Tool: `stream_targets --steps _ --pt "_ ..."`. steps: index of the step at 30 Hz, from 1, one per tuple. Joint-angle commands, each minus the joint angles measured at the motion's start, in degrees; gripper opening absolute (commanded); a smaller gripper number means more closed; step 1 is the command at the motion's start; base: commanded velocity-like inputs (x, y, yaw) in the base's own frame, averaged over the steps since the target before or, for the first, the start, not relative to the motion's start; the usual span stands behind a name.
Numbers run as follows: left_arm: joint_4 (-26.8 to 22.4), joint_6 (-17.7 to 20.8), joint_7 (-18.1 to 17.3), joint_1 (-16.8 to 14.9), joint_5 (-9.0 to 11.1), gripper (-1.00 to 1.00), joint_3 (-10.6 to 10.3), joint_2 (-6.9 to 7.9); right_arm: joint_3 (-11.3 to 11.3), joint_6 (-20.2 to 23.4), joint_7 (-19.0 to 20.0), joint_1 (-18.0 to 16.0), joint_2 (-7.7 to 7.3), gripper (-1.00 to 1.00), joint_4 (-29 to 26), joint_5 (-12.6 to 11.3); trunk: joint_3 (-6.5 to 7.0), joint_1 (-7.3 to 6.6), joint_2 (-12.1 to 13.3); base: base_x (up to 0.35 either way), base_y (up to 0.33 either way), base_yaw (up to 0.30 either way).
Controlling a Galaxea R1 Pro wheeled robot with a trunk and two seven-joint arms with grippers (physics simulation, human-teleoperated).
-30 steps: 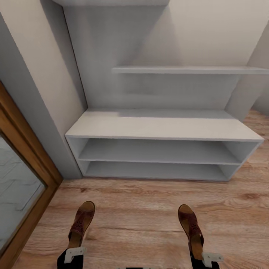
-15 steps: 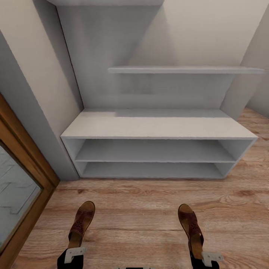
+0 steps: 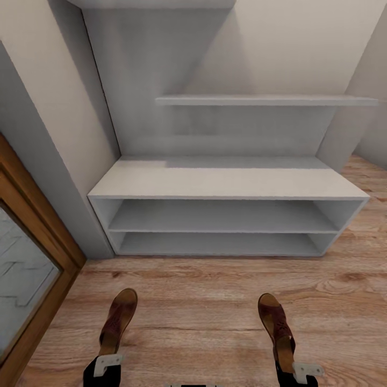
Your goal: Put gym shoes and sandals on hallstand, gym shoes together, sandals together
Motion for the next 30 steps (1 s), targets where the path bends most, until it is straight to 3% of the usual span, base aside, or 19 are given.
stream_targets --steps 1,7,11,12,15,16,23,24,27,29,30 --pt "0.06 0.08 -0.03 -0.24 -0.41 -1.0 0.18 -0.12 -0.43 -0.2 -0.05 -0.04 0.03 -1.0 0.03 0.63 -0.04 -0.01 -0.01 -0.002 0.0 0.0" --pt "-0.84 3.01 -0.08 -1.14 -0.37 -1.0 0.16 -0.8 -0.9 -0.22 -0.12 -0.04 -0.08 -1.0 0.0 0.66 -0.04 -0.01 -0.01 -0.001 0.0 -0.004" --pt "-1.87 9.35 -0.12 -4.66 -0.37 -1.0 0.14 -1.12 -2.0 -0.2 -0.16 -0.04 -0.17 -1.0 -0.01 0.66 0.03 -0.01 -0.01 0.0 0.0 -0.127" --pt "-2.01 12.46 -0.09 -6.47 -0.37 -1.0 0.12 -1.16 -2.86 -0.18 -0.17 -0.04 -0.28 -1.0 -0.01 0.67 0.05 -0.01 -0.01 0.0 0.0 -0.196" --pt "-2.14 16.83 -0.04 -9.07 -0.37 -1.0 0.09 -1.19 -4.79 -0.16 -0.12 -0.04 -0.66 -1.0 -0.02 0.67 0.13 -0.01 -0.01 0.0 0.0 -0.216" --pt "-2.26 19.25 -0.03 -10.73 -0.37 -1.0 0.08 -1.2 -6.44 -0.15 -0.06 -0.04 -1.05 -1.0 -0.04 0.67 0.16 -0.01 -0.01 0.0 0.0 -0.235" --pt "-2.43 26.17 0.0 -17.4 -0.37 -1.0 0.07 -1.27 -12.46 -0.14 0.28 -0.04 -3.01 -1.0 -0.16 0.67 0.36 -0.01 -0.01 0.0 0.0 -0.246" --pt "-2.44 26.88 0.0 -18.05 -0.37 -1.0 0.07 -1.27 -12.74 -0.14 0.29 -0.04 -3.22 -1.0 -0.14 0.67 0.38 -0.01 -0.01 0.0 0.0 -0.255" --pt "-2.46 33.74 0.04 -23.18 -0.37 -1.0 0.12 -1.36 -13.8 -0.14 0.32 -0.04 -4.49 -1.0 -0.17 0.67 0.41 -0.01 -0.01 0.0 0.0 -0.259" --pt "-2.46 35.66 0.07 -24.81 -0.37 -1.0 0.13 -1.39 -13.91 -0.14 0.33 -0.04 -4.85 -1.0 -0.18 0.62 0.41 -0.01 -0.01 0.0 0.0 -0.251" --pt "-2.3 36.99 0.11 -27.18 -0.34 -1.0 0.14 -1.36 -13.95 -0.14 0.34 -0.04 -5.08 -1.0 -0.13 0.6 0.41 -0.01 -0.01 0.0 0.0 -0.117"
